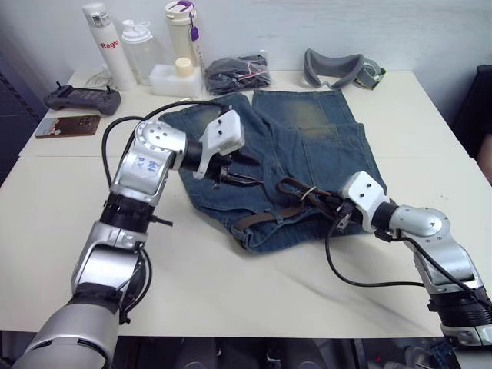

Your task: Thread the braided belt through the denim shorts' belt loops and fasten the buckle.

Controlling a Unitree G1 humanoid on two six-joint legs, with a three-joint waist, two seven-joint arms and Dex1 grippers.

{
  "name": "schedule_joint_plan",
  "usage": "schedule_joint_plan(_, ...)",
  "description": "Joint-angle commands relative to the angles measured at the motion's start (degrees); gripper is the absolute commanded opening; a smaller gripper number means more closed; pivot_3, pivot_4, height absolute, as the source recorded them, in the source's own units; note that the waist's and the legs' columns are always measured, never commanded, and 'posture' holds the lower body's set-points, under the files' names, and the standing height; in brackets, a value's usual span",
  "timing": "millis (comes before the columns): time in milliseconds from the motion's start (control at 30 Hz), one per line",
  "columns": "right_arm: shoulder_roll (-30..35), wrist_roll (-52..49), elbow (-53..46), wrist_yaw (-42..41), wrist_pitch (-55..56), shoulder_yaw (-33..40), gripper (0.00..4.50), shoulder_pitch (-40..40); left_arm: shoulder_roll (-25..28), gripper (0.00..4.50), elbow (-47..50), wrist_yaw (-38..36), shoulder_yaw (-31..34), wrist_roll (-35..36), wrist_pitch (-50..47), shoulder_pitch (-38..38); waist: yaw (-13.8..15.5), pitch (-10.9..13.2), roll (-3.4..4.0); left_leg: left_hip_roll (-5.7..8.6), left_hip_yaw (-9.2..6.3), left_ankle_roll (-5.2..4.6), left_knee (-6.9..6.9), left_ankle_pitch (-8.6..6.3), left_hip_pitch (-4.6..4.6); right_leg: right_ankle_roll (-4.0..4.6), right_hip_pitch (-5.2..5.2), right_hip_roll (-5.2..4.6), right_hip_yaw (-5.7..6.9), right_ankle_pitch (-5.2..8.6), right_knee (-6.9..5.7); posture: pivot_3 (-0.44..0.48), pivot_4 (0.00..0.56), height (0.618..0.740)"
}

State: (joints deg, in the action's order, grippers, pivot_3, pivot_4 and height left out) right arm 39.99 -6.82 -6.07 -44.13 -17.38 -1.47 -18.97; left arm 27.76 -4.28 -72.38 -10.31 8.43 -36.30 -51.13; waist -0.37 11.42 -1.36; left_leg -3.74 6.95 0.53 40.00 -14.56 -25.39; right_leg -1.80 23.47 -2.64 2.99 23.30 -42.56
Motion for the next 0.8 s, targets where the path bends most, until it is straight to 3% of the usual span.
schedule_joint_plan(33, 0.5, -0.5, -0.9, -0.3, 1.3, 1.5, 0.0, -1.0, 0.6, 0.37, 8.6, 1.8, -1.9, 2.6, -6.4, 2.1, 0.1, 0.0, 0.0, 0.0, 0.0, 0.0, 0.01, 0.0, 0.0, 0.0, 0.0, 0.0, 0.0, 0.0, 0.0, 0.0, 0.15, 0.681)
schedule_joint_plan(67, 0.5, -0.5, -0.9, -0.4, 1.3, 1.5, 0.0, -1.0, 0.5, 0.1, 9.4, 2.7, -2.7, 2.3, -7.1, 2.9, 0.1, 0.0, 0.0, 0.01, 0.0, 0.0, 0.01, 0.0, 0.0, 0.0, -0.02, 0.0, -0.01, 0.0, 0.0, 0.0, 0.15, 0.681)
schedule_joint_plan(167, 0.4, -0.6, -1.3, -0.5, 1.0, 1.4, 0.0, -1.2, -0.1, 0.1, 9.8, 5.8, -4.4, 1.8, -8.1, 5.2, 0.1, 0.0, 0.01, 0.01, 0.0, 0.0, 0.0, 0.0, 0.01, 0.0, -0.01, 0.0, -0.01, 0.0, 0.0, 0.0, 0.15, 0.681)
schedule_joint_plan(400, 1.0, -0.2, -3.0, -0.2, 2.3, 2.2, 0.0, -0.2, 4.1, 0.1, 12.3, 8.6, -12.6, -2.2, -7.4, 13.9, 0.0, 0.0, 0.05, -0.01, 0.0, 0.01, -0.05, 0.0, 0.09, 0.01, -0.01, 0.07, -0.13, 0.01, -0.02, 0.0, 0.15, 0.681)
schedule_joint_plan(800, 9.6, 6.3, 4.6, 0.6, 21.3, 7.2, 0.0, 11.5, 6.7, 0.1, 11.5, 12.3, -15.0, -3.4, -6.9, 18.6, 0.2, -0.2, 0.06, 0.03, -0.02, -0.01, -0.04, -0.02, 0.27, -0.01, -0.25, 0.05, -0.13, 0.02, 0.03, 0.0, 0.15, 0.681)
